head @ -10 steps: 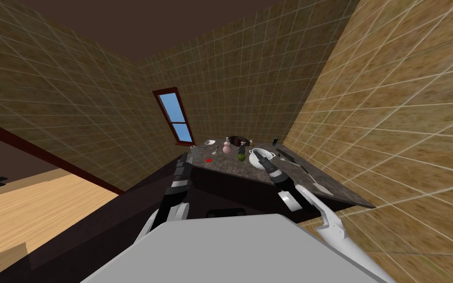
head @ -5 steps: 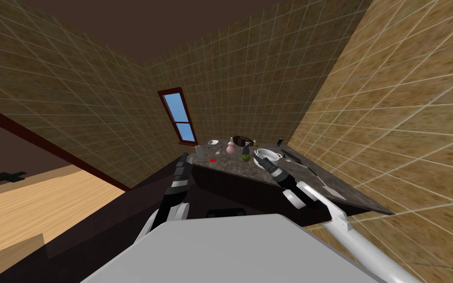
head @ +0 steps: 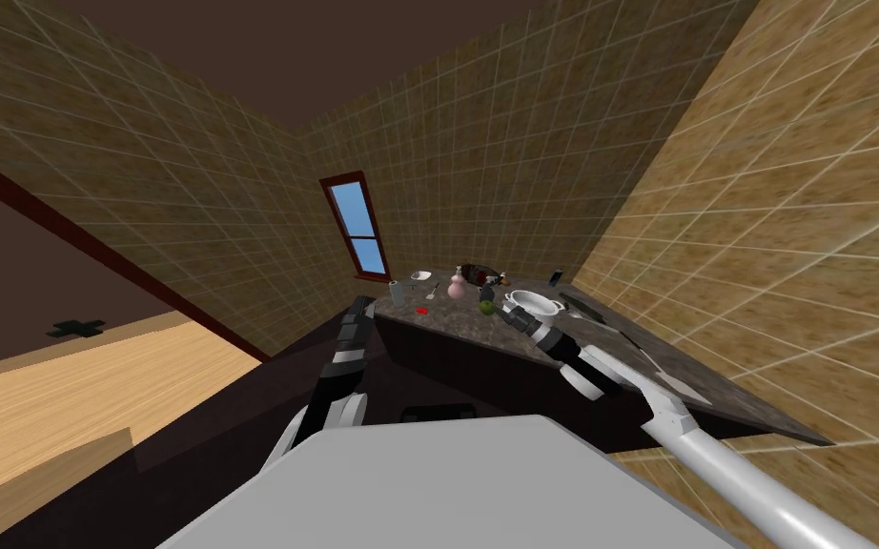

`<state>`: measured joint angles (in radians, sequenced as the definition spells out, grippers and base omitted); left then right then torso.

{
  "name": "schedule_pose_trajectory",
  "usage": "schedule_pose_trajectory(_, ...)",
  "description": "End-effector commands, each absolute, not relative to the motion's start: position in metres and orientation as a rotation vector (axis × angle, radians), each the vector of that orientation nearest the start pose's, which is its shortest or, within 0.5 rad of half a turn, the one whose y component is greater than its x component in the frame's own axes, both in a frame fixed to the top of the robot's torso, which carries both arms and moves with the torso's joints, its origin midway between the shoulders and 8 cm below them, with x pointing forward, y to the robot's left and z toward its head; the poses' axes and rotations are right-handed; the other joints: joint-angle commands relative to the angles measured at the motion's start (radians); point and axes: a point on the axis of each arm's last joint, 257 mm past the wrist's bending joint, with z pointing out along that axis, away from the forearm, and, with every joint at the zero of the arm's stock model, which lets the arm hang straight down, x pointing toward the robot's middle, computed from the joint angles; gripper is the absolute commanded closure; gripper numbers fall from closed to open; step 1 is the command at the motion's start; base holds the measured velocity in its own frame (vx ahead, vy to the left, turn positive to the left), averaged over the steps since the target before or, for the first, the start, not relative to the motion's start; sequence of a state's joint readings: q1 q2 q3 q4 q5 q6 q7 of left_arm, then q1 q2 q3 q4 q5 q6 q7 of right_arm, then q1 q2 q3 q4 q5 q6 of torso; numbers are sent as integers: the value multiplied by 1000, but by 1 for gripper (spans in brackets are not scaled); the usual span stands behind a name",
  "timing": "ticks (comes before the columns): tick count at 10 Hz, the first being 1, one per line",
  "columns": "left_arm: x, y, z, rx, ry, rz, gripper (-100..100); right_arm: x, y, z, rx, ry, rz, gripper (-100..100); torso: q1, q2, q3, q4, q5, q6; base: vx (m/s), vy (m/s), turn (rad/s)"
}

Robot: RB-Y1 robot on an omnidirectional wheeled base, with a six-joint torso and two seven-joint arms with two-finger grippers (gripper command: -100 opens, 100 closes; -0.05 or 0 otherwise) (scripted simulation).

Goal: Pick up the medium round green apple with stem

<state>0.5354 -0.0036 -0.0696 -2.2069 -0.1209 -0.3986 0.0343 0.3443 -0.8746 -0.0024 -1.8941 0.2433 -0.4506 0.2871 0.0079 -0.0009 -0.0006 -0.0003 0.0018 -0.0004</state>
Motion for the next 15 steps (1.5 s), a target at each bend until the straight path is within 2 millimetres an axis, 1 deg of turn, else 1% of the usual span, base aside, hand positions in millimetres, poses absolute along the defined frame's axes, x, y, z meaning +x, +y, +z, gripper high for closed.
schedule_pose_trajectory(1, 373, 252, -43, -772, 818, -1262, 0, 423, -304, -131, -295, 1513, 535, -100, 0, 0, 0, 0, 0, 0, 4, 94, 57)
schedule_pose_trajectory(2, 373, 252, -43, -772, 818, -1262, 0, 424, -316, -143, -361, 1551, 467, -100, -2, 1, 0, 0, 0, 1, 5, 75, 106)
schedule_pose_trajectory(3, 373, 252, -43, -772, 818, -1262, 0, 424, -320, -145, -363, 1560, 458, -100, -3, 1, 0, 0, -1, 0, 7, 49, 62)
schedule_pose_trajectory(4, 373, 252, -43, -772, 818, -1262, 0, 425, -337, -160, -427, 1605, 382, -100, -5, 1, 1, 0, -1, 1, 9, 53, 119)
schedule_pose_trajectory(5, 373, 252, -43, -772, 818, -1262, 0, 425, -337, -160, -433, 1607, 379, -100, -5, 1, 0, 0, -1, 0, 6, 48, 75)
schedule_pose_trajectory(6, 373, 252, -43, -772, 818, -1262, 0, 424, -356, -175, -499, 1651, 301, -100, -5, 1, 0, 0, -1, 1, -1, 68, 147)
schedule_pose_trajectory(7, 373, 252, -43, -772, 818, -1262, 0, 422, -369, -186, -561, 1681, 239, -100, -4, 1, 1, 0, -1, 0, 4, 85, 214)
schedule_pose_trajectory(8, 373, 252, -43, -772, 818, -1262, 0, 423, -377, -188, -573, 1696, 219, -100, -3, 1, 1, 0, -1, 0, 2, 63, 79)
schedule_pose_trajectory(9, 373, 252, -43, -772, 818, -1262, 0, 420, -395, -199, -643, 1730, 148, -100, -4, 1, 1, 0, -1, 1, 9, 65, 158)
schedule_pose_trajectory(10, 373, 252, -43, -772, 818, -1262, 0, 420, -400, -200, -643, 1738, 139, -100, -4, 1, 1, 0, -1, 0, 13, 47, 66)
schedule_pose_trajectory(11, 373, 253, -43, -772, 818, -1262, 0, 416, -421, -211, -712, 1776, 64, -100, -5, 1, 0, 0, -1, 1, 13, 61, 152)
schedule_pose_trajectory(12, 373, 252, -43, -772, 818, -1262, 0, 416, -423, -212, -711, 1779, 61, -100, -4, 1, 0, 0, -1, 0, 9, 40, 81)
schedule_pose_trajectory(13, 373, 253, -43, -772, 818, -1262, 0, 411, -444, -221, -781, 1813, -10, -100, -6, 1, 1, 0, -1, 1, 6, 45, 143)
schedule_pose_trajectory(14, 373, 252, -43, -772, 818, -1262, 0, 411, -447, -222, -777, 1818, -15, -100, -5, 1, 1, 0, -1, 1, 5, 39, 99)
schedule_pose_trajectory(15, 373, 253, -43, -772, 818, -1262, 0, 404, -471, -232, -842, 1855, -88, -100, -6, 1, 1, 0, -1, 1, 2, 47, 163)
